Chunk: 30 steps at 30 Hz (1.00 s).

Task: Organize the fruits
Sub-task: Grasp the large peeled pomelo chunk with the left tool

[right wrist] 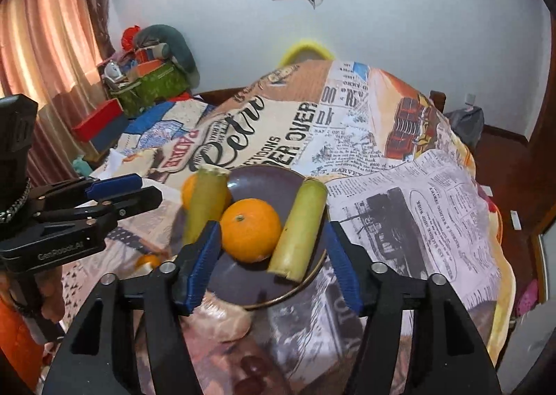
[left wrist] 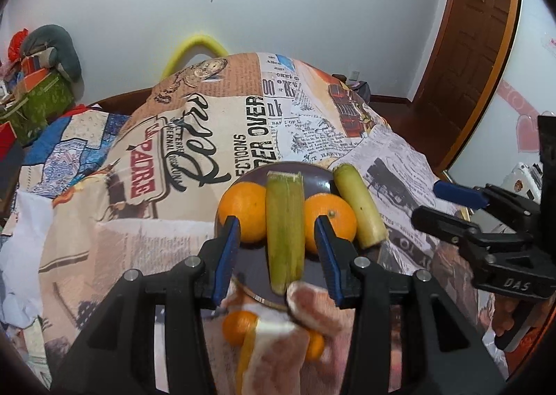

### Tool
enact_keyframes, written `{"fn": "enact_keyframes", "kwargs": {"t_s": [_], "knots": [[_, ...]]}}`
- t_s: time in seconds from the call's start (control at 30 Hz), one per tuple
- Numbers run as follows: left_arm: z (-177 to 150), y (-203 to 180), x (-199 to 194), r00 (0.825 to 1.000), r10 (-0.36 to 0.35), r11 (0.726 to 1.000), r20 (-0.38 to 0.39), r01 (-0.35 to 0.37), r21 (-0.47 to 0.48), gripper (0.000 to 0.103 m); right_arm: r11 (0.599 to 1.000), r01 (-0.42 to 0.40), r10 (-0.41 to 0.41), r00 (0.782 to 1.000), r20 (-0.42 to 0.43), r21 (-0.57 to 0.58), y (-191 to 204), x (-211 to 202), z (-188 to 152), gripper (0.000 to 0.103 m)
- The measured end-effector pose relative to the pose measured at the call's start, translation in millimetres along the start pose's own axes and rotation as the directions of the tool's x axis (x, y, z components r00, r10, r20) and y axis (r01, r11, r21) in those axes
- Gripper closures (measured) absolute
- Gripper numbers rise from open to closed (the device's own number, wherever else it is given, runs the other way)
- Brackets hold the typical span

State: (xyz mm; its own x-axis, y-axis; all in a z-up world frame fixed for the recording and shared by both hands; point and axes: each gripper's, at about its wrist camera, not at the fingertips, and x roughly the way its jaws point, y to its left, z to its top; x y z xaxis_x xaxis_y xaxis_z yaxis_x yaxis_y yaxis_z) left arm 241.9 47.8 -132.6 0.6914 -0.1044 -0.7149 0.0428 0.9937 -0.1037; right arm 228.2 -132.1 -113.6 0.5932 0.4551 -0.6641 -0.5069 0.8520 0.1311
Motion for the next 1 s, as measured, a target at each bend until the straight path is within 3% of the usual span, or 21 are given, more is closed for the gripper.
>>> {"fn": "enact_keyframes", "kwargs": {"t_s": [0.1, 0.47, 0.87, 1.0], "knots": [[-10.9, -0.5, -10.3, 1.0, 0.015, 1.0, -0.006, -0.015, 0.006, 0.051, 1.0, -0.005, 0.005, 1.0, 0.007, -0.006, 6.1, -10.5, -6.6, 0.043], [-59.2, 2.9, -11.5, 0.994, 0.023, 0.999, -0.106, -0.026, -0.03, 0.048, 1.0, -0.025, 0.025, 0.999, -0.027, 0.01, 15.8, -25.1, -38.1, 0.042], [-112.1, 2.1, 15.6, 0.97, 0.036, 0.999, -0.242, -0.041, -0.016, 0.046, 0.998, -0.049, 0.053, 0.991, -0.125, 0.033, 24.1, -6.1, -79.7, 0.042], [-116.8, -1.5, 18.9, 0.972, 0.067, 0.998, -0.223, -0.066, 0.012, 0.046, 0.998, -0.061, 0.064, 0.987, -0.148, 0.023, 27.4, 2.5, -83.2, 0.042]]}}
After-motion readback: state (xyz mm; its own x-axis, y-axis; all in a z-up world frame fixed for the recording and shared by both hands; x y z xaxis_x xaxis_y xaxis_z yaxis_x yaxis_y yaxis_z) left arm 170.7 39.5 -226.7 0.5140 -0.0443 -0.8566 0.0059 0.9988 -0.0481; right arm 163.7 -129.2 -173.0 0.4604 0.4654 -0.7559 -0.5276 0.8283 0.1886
